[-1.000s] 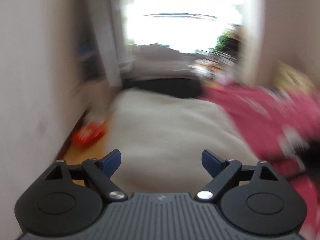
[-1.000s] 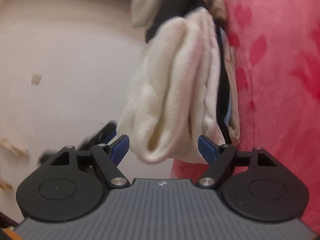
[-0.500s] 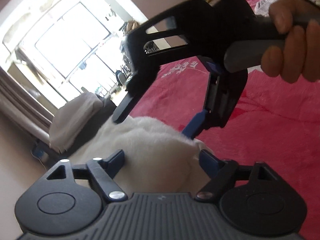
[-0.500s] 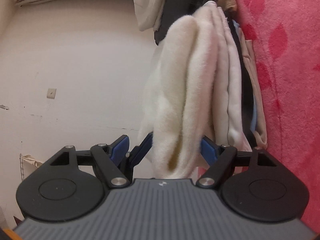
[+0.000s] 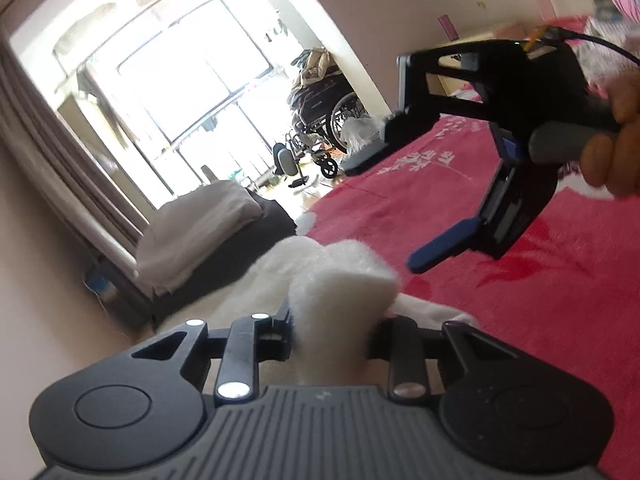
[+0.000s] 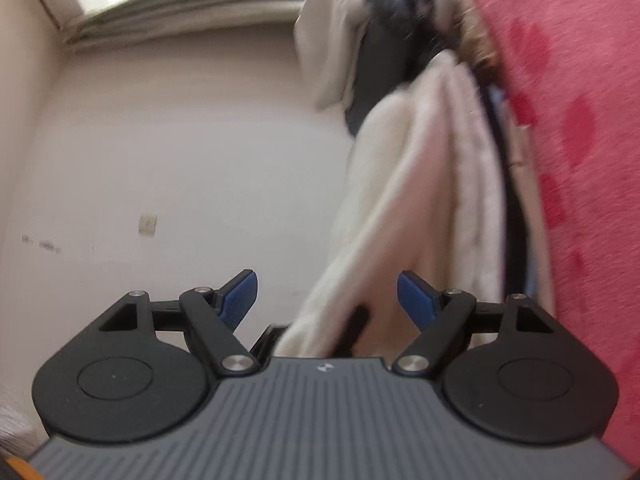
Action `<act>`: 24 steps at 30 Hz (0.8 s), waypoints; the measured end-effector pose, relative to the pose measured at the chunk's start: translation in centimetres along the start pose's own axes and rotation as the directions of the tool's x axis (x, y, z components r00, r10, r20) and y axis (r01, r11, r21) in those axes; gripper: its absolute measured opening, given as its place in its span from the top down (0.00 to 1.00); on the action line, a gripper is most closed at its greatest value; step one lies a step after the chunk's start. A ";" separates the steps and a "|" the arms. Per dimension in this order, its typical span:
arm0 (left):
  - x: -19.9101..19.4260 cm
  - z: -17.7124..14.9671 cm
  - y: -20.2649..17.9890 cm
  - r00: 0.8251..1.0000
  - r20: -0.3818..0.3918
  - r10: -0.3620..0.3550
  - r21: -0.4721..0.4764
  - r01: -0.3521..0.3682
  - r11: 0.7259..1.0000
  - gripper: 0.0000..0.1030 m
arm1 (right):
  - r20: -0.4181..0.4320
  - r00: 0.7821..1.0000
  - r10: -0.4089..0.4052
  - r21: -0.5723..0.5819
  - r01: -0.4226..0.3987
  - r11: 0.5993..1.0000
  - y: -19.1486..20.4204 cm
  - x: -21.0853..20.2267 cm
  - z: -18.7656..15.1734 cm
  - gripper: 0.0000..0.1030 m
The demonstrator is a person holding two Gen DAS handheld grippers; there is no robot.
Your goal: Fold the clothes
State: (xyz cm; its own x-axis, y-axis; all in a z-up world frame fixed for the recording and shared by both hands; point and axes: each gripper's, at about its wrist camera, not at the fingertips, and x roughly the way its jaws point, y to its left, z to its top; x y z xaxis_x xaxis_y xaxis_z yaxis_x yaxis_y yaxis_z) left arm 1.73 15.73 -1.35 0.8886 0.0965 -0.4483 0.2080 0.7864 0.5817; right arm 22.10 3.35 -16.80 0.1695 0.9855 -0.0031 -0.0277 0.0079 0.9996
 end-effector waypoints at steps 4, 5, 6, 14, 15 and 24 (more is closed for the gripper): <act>-0.2 -0.1 -0.2 1.000 -0.006 0.003 0.014 -0.003 1.000 0.73 | 0.026 0.999 -0.019 0.055 0.018 0.998 -1.3 0.3 0.4 0.25; -0.3 -0.2 -0.1 1.000 -0.005 0.008 0.018 -0.008 1.000 0.73 | 0.030 0.999 -0.017 0.064 0.015 0.998 -1.5 0.5 0.6 0.25; -0.3 -0.3 -0.1 1.000 -0.005 0.010 0.021 -0.010 1.000 0.73 | 0.035 0.999 -0.016 0.072 0.014 0.997 -1.7 0.8 0.8 0.25; -0.5 -1.8 -1.5 1.000 -0.007 0.011 0.060 -0.010 0.998 0.74 | 0.091 0.993 -0.076 0.071 0.069 0.995 -2.0 4.0 4.1 0.25; -0.6 -1.9 -1.7 1.000 -0.005 0.012 0.069 -0.011 0.998 0.74 | 0.083 0.993 -0.081 0.074 0.075 0.994 -2.2 4.7 4.5 0.25; -0.3 -2.4 -2.6 1.000 0.013 0.026 0.102 -0.027 0.994 0.74 | 0.069 0.966 -0.247 -0.238 0.257 0.937 1.2 8.5 5.7 0.35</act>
State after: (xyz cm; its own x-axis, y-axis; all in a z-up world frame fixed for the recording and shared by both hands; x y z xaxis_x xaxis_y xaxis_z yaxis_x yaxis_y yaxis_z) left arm -0.10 15.11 -4.33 0.8988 0.1087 -0.4246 0.2250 0.7168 0.6599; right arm 29.11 10.79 -15.50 0.2390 0.9388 -0.2481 -0.2165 0.3006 0.9289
